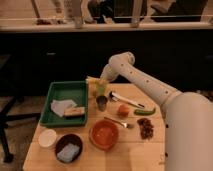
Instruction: Place banana in plastic cup
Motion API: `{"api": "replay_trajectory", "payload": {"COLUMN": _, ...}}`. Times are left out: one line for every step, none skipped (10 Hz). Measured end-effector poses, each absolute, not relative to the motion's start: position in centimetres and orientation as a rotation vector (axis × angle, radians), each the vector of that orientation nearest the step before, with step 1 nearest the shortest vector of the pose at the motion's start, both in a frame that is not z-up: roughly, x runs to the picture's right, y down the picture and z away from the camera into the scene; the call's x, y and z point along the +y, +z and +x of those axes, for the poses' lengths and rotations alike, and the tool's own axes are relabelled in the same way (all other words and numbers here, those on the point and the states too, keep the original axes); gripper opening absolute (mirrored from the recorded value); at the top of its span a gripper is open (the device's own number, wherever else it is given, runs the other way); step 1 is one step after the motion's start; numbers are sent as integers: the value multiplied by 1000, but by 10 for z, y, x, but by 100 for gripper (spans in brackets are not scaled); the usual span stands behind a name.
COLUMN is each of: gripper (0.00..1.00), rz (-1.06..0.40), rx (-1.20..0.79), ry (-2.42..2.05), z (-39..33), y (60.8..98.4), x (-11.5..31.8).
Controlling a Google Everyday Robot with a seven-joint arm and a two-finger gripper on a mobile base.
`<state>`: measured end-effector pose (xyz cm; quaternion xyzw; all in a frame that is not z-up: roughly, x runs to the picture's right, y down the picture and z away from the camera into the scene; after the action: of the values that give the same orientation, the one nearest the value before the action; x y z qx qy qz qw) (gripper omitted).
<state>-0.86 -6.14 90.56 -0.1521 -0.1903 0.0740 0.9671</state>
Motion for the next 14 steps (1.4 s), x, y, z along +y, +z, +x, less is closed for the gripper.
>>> {"api": "replay_trajectory", "payload": {"gripper": 0, "rz": -319, "rx": -378, "ry": 147, "z": -9, "y": 912, "x": -61}}
{"api": "replay_trajectory", "payload": {"gripper": 0, "rz": -328, "rx": -372, "ry": 145, "z": -10, "y": 916, "x": -62}}
{"api": "replay_trajectory", "payload": {"gripper": 0, "rz": -333, "rx": -369, "ry": 144, "z": -11, "y": 919, "x": -62}}
{"api": "replay_trajectory", "payload": {"gripper": 0, "rz": -339, "rx": -365, "ry": 145, "z": -10, "y": 922, "x": -63}}
{"api": "replay_trajectory", "payload": {"gripper": 0, "rz": -347, "rx": -360, "ry": 149, "z": -8, "y": 927, "x": -63}}
{"api": "replay_trajectory", "payload": {"gripper": 0, "rz": -352, "rx": -358, "ry": 152, "z": -6, "y": 929, "x": -62}}
{"api": "replay_trajectory", "payload": {"gripper": 0, "rz": -357, "rx": -355, "ry": 156, "z": -4, "y": 931, "x": -62}}
{"api": "replay_trajectory", "payload": {"gripper": 0, "rz": -361, "rx": -352, "ry": 160, "z": -2, "y": 933, "x": -61}}
{"api": "replay_trajectory", "payload": {"gripper": 0, "rz": -364, "rx": -351, "ry": 162, "z": -1, "y": 934, "x": -61}}
{"api": "replay_trajectory", "payload": {"gripper": 0, "rz": -368, "rx": -349, "ry": 166, "z": 1, "y": 935, "x": -60}}
{"api": "replay_trajectory", "payload": {"gripper": 0, "rz": -375, "rx": -350, "ry": 168, "z": 3, "y": 937, "x": -60}}
{"api": "replay_trajectory", "payload": {"gripper": 0, "rz": -376, "rx": -350, "ry": 167, "z": 2, "y": 937, "x": -60}}
{"api": "replay_trajectory", "payload": {"gripper": 3, "rz": -376, "rx": -351, "ry": 167, "z": 2, "y": 937, "x": -60}}
{"api": "replay_trajectory", "payload": {"gripper": 9, "rz": -376, "rx": -350, "ry": 167, "z": 2, "y": 937, "x": -60}}
